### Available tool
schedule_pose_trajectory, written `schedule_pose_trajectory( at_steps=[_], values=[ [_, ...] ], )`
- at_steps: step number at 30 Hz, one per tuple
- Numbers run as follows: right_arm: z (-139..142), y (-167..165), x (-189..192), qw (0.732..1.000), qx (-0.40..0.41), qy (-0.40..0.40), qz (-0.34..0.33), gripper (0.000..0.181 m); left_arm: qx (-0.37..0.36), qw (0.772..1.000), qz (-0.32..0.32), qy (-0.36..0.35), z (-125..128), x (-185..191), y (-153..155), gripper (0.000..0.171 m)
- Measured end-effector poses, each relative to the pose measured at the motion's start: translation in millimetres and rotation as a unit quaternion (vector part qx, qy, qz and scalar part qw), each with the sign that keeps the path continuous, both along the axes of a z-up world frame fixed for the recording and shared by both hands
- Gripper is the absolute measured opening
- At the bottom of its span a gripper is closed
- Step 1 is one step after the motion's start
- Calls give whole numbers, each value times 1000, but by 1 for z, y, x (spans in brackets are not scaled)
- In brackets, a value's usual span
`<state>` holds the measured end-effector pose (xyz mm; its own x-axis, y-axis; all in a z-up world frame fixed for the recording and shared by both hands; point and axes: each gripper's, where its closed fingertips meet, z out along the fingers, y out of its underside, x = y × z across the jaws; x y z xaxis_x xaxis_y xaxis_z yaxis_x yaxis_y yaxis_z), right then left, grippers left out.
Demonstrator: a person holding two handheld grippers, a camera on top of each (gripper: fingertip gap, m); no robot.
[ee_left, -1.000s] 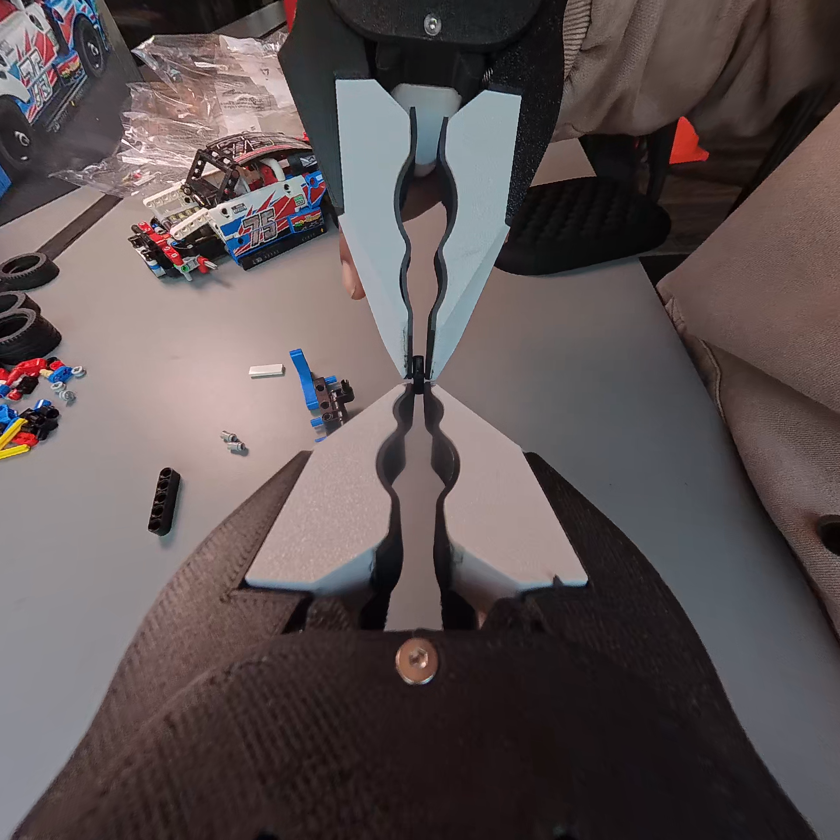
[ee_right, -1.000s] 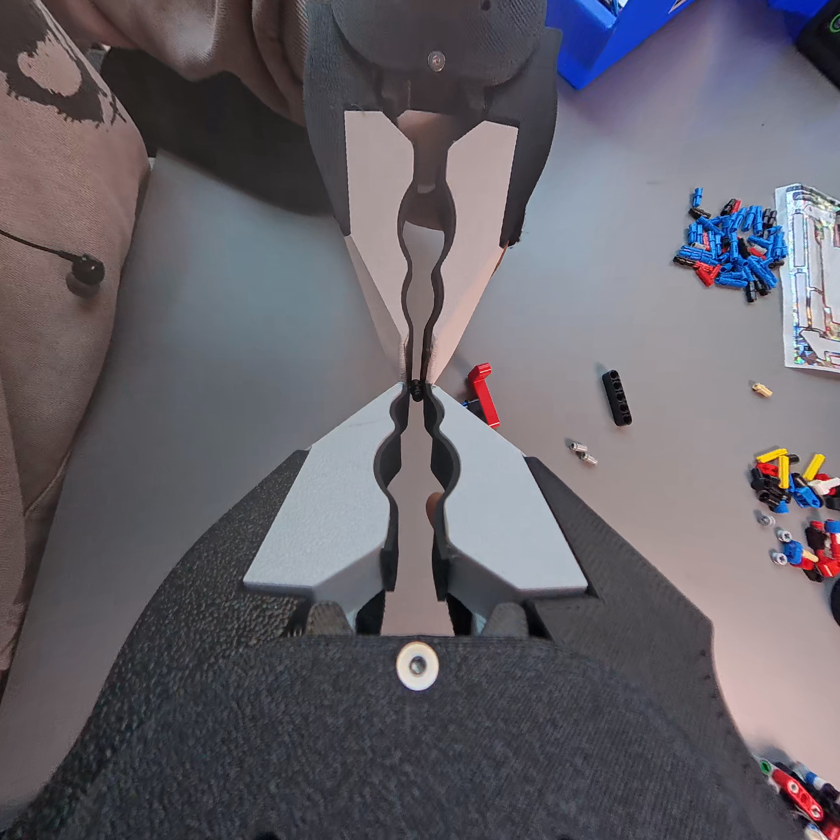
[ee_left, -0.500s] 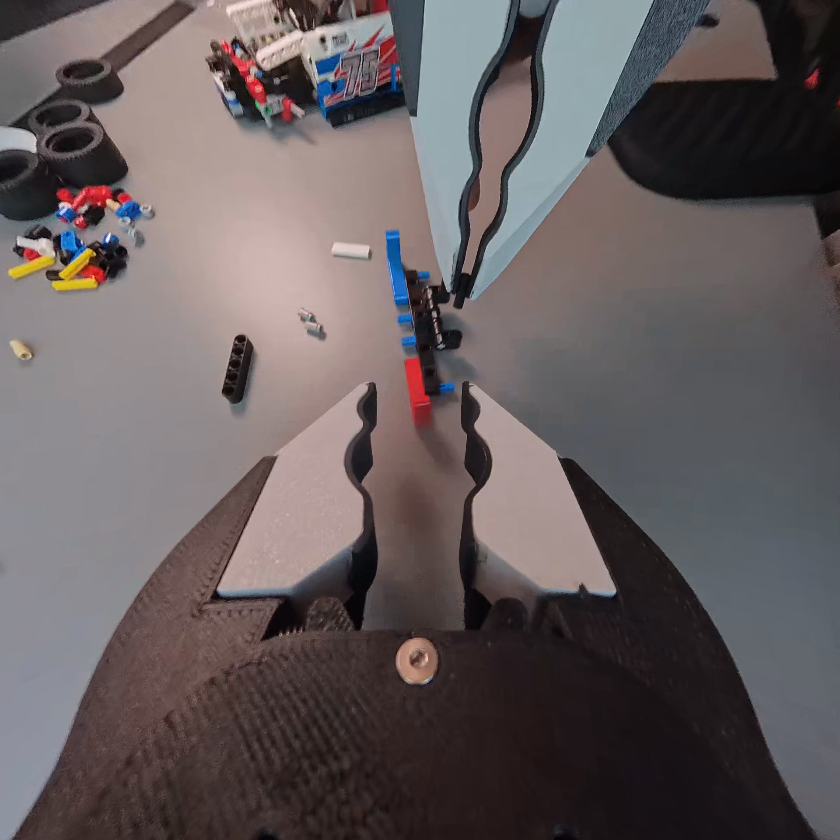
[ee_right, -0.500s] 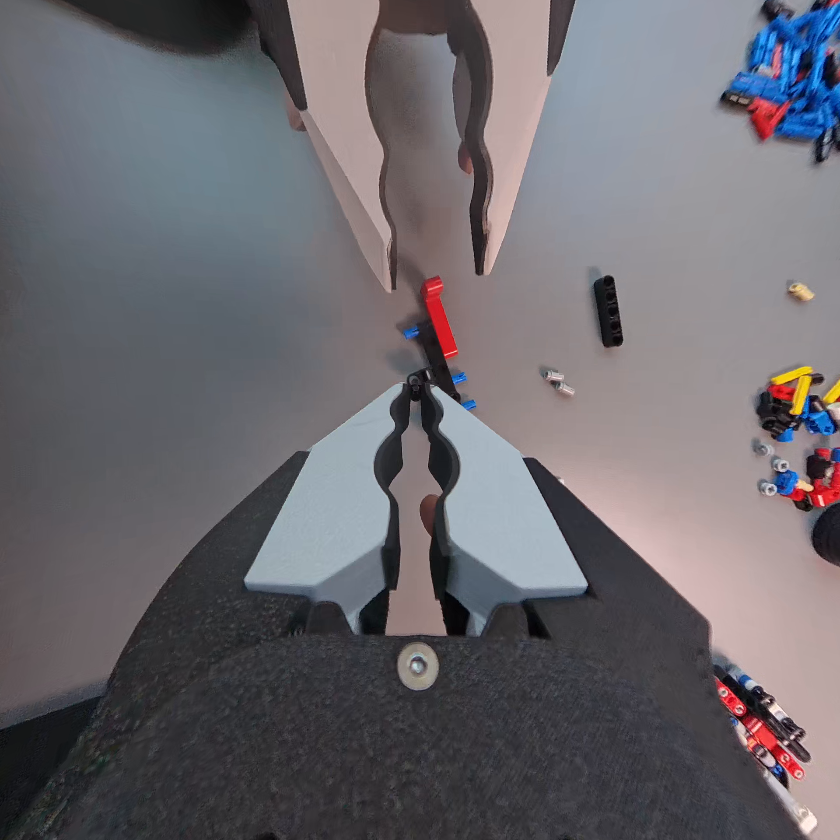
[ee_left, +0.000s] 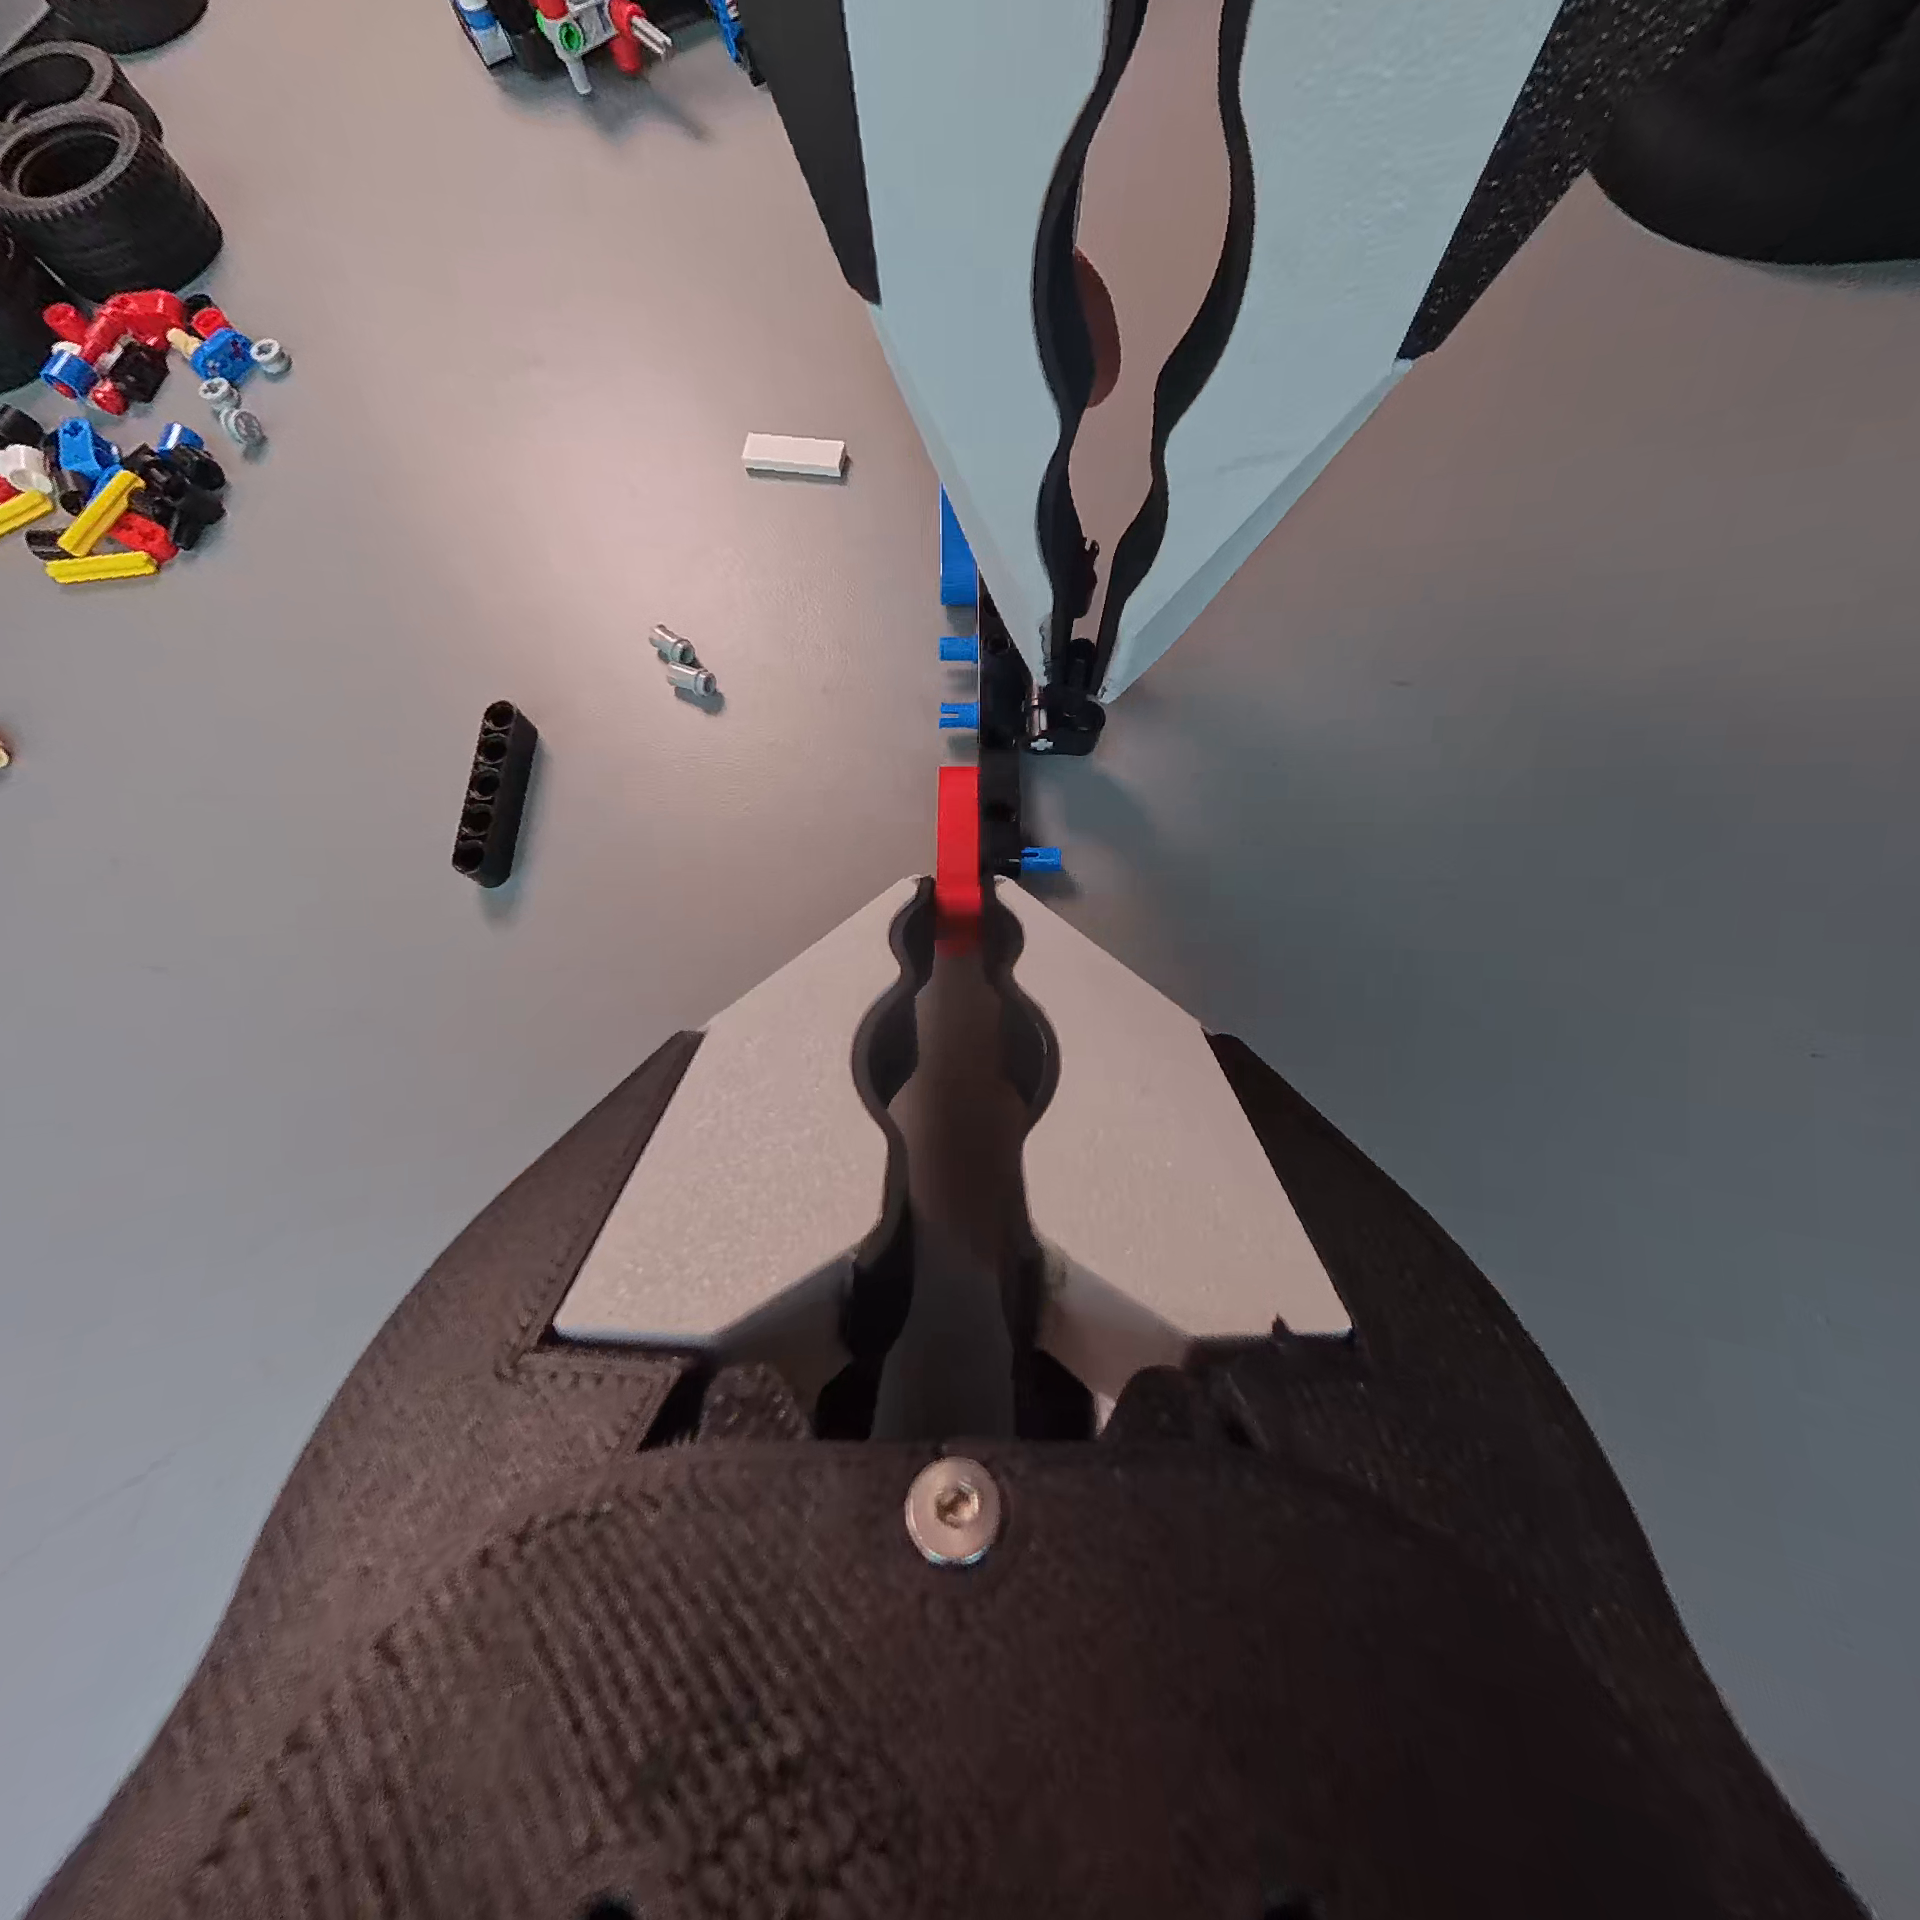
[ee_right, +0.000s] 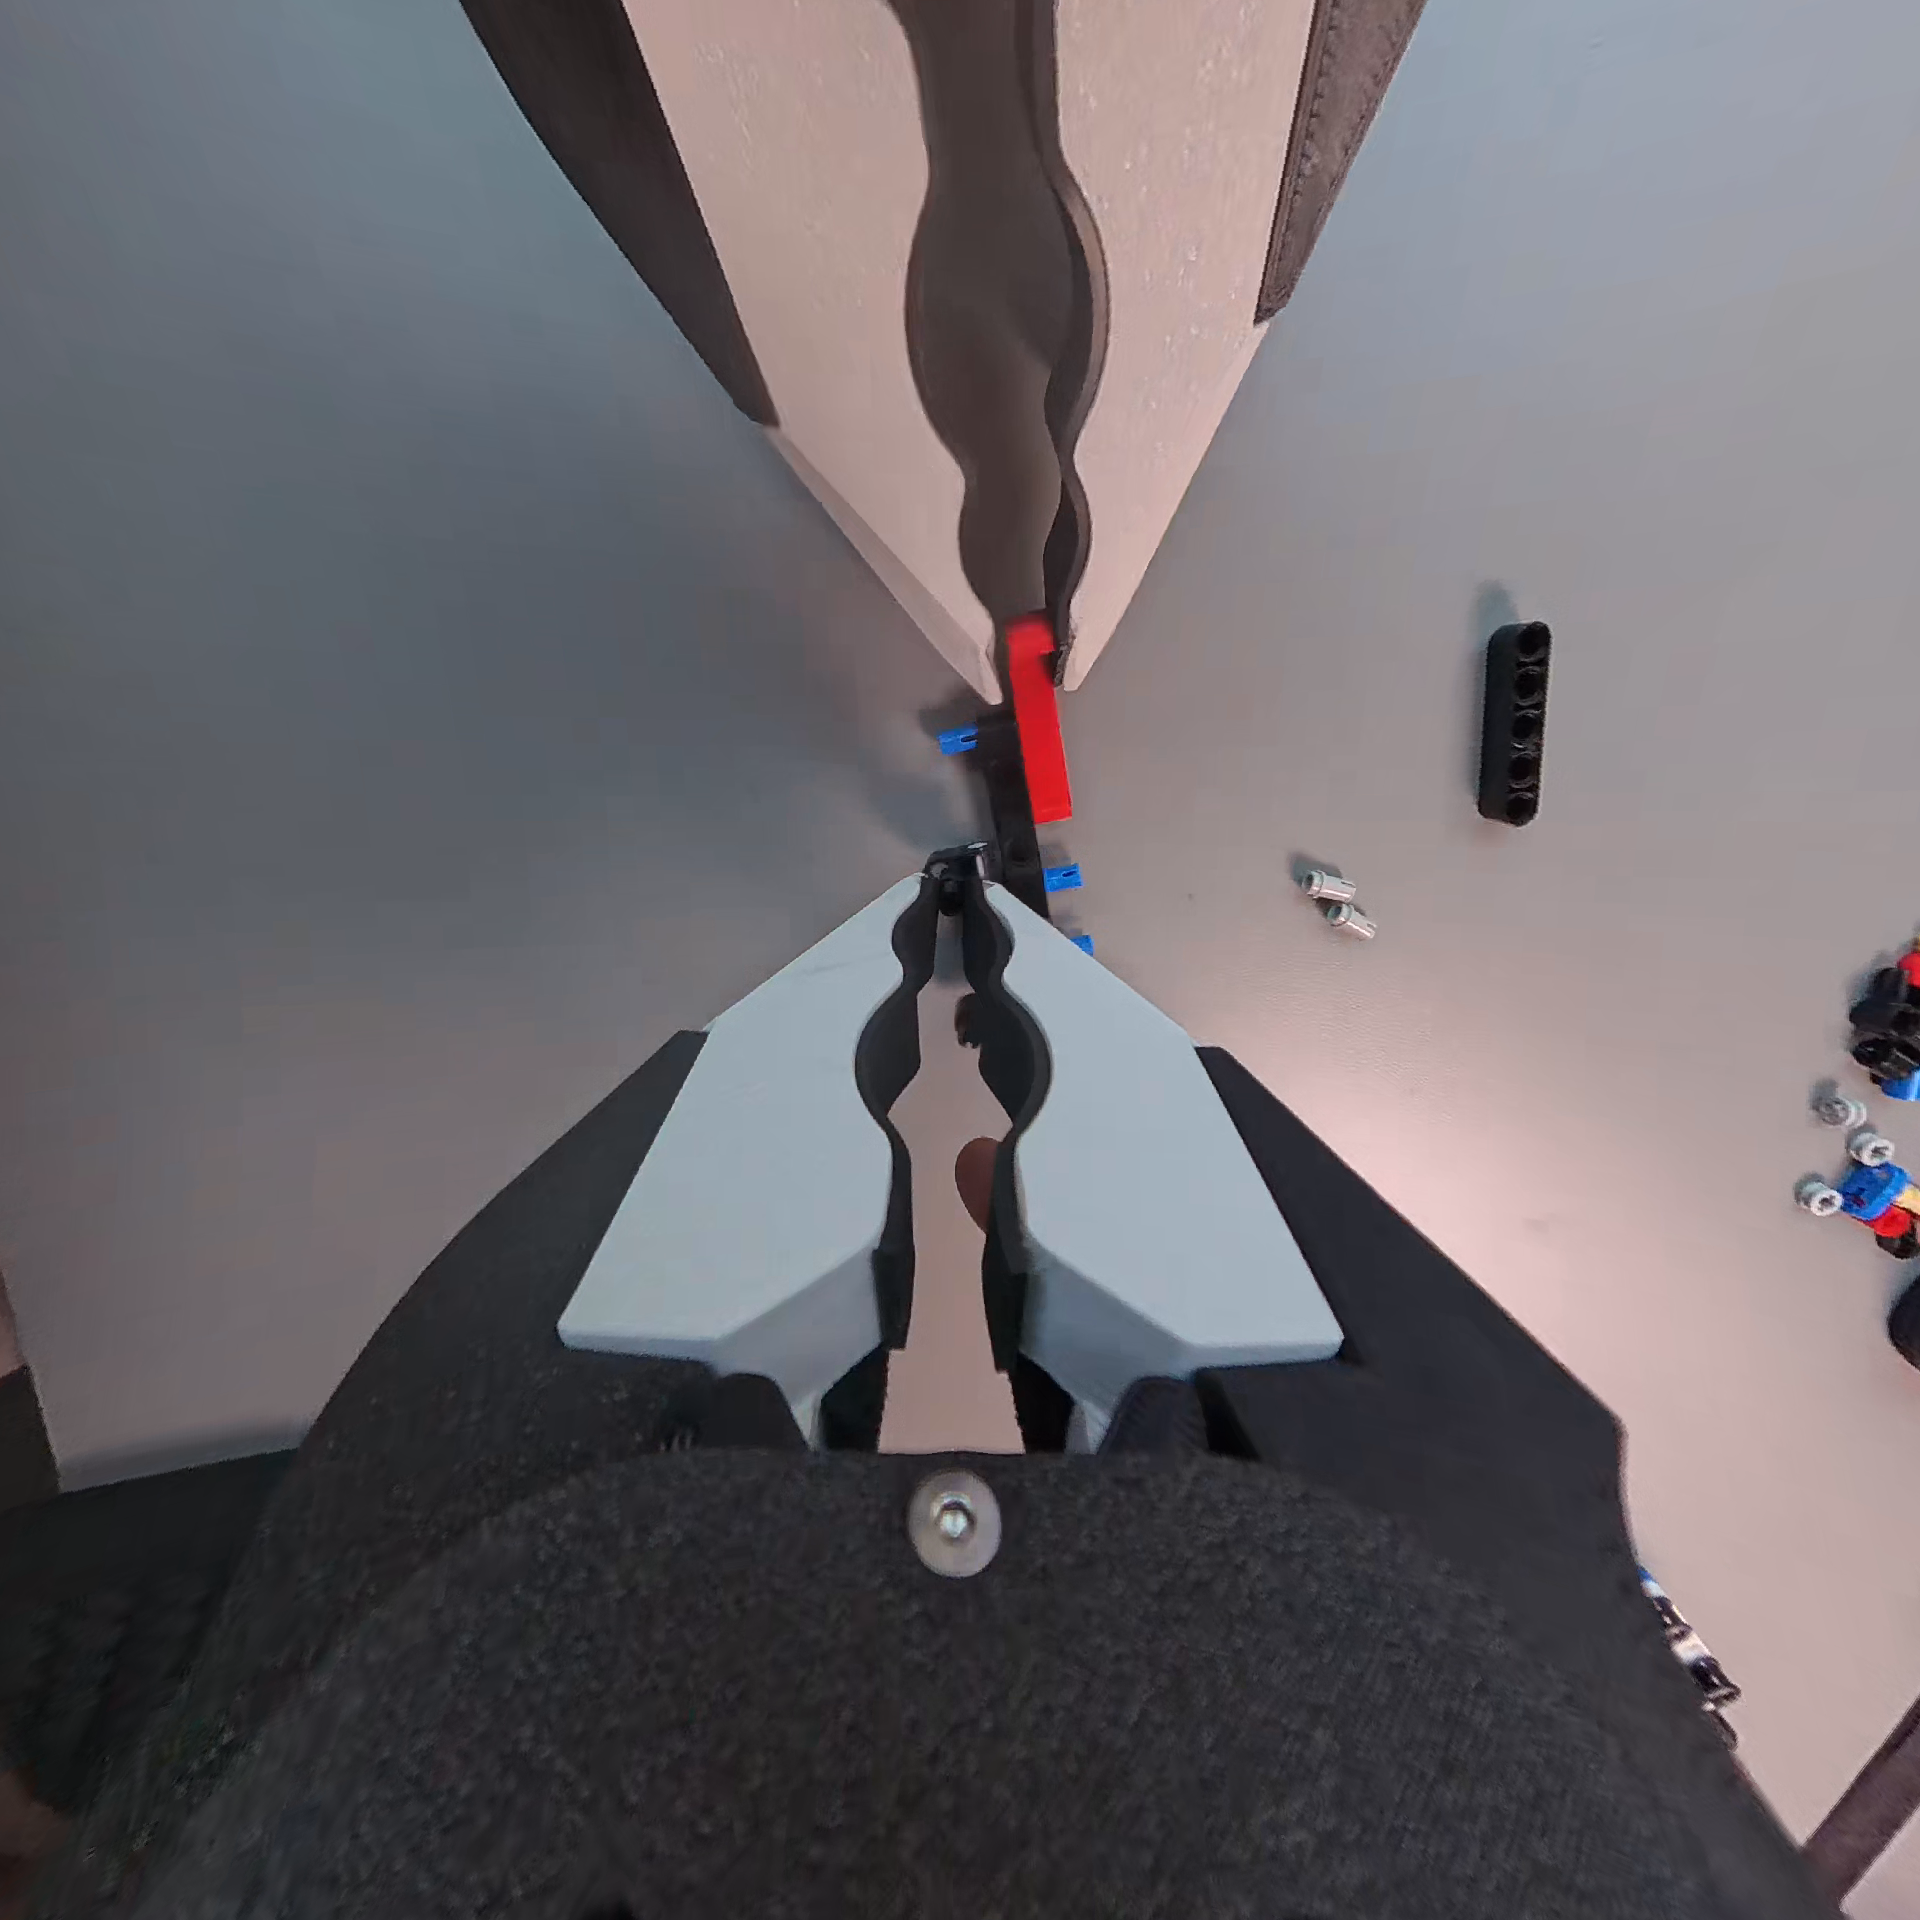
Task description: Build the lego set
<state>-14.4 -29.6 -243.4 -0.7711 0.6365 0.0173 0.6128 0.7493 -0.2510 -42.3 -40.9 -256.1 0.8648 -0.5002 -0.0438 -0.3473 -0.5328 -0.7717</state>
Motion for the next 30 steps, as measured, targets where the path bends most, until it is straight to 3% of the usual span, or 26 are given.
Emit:
schedule_pose_trajectory(
  at_steps=[14, 30],
  values=[
    [-2, -1, 3, 999, 47, 19, 1, 2, -8, 1000, 15, 15, -1, 2, 0, 6],
    [-4, -2, 4, 999, 17, 22, -27, 2, -10, 1000, 18, 13, -1, 2, 0, 7]
  ],
)
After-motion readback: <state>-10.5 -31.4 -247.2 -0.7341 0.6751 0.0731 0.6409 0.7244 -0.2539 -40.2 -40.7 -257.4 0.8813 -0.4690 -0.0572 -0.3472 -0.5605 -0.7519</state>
